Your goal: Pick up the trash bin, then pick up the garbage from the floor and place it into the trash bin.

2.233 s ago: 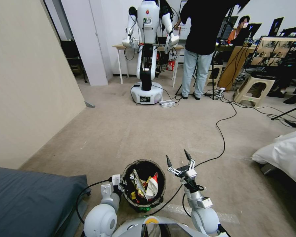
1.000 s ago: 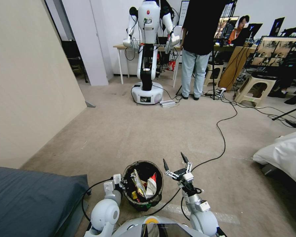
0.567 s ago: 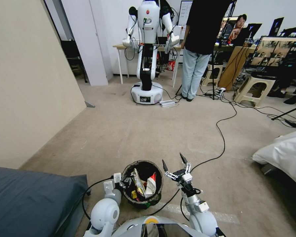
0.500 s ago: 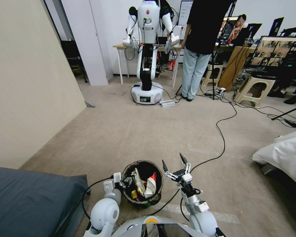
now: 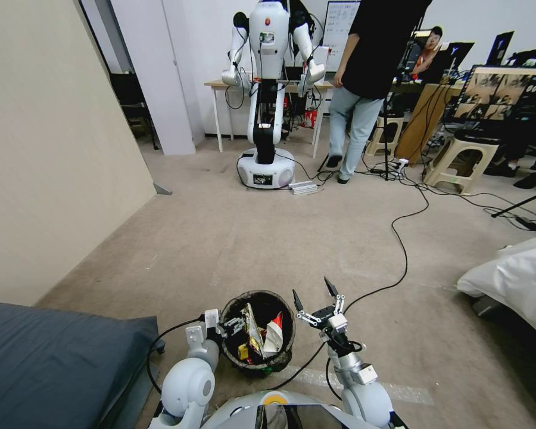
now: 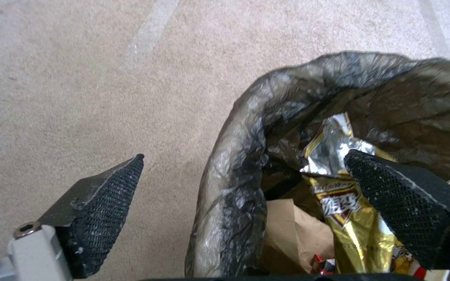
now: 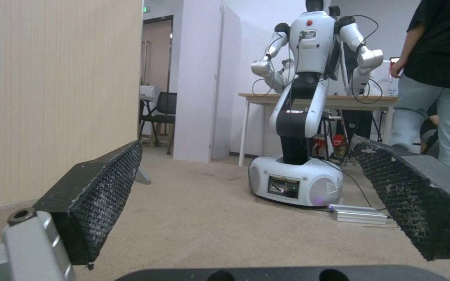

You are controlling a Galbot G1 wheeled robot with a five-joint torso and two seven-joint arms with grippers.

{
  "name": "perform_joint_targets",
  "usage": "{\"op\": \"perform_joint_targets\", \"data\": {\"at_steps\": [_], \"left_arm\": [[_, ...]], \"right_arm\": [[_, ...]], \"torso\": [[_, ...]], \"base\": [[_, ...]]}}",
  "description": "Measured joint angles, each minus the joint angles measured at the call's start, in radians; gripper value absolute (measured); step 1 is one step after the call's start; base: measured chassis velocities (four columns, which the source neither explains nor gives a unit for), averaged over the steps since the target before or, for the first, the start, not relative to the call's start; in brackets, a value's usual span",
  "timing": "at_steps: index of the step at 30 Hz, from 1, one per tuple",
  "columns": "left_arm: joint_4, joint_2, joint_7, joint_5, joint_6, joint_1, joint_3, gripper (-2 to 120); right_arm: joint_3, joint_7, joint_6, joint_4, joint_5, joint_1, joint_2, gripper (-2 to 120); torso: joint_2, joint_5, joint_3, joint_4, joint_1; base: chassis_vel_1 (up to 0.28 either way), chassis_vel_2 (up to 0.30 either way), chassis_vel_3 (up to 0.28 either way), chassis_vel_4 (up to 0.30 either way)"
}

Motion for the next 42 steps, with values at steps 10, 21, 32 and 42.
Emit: {"op": "perform_joint_targets", "data": {"at_steps": [10,21,32,42], "left_arm": [[-0.054,0.003,0.019,0.070,-0.035,0.027,0.007,99],[-0.121,0.003,0.092,0.303,-0.253,0.062,0.014,99],[-0.082,-0.015,0.136,0.493,-0.582,0.077,0.018,100],[-0.051,-0.024,0.141,0.559,-0.686,0.079,0.018,100]], "right_arm": [[0.000,0.001,0.000,-0.001,0.001,0.003,0.001,100],[-0.002,0.042,-0.004,-0.002,-0.015,0.004,0.010,100],[-0.017,0.278,-0.147,0.097,-0.099,-0.027,0.038,100],[-0.025,0.339,-0.190,0.101,-0.155,-0.038,0.071,100]], "torso": [[0.000,0.0000,0.000,0.0000,0.000],[0.000,0.0001,0.000,0.0001,0.000],[0.000,0.0000,0.000,0.0001,0.000],[0.000,0.0000,0.000,0.0000,0.000]], "base": [[0.000,0.000,0.000,0.000],[0.000,0.000,0.000,0.000],[0.000,0.000,0.000,0.000],[0.000,0.000,0.000,0.000]]}}
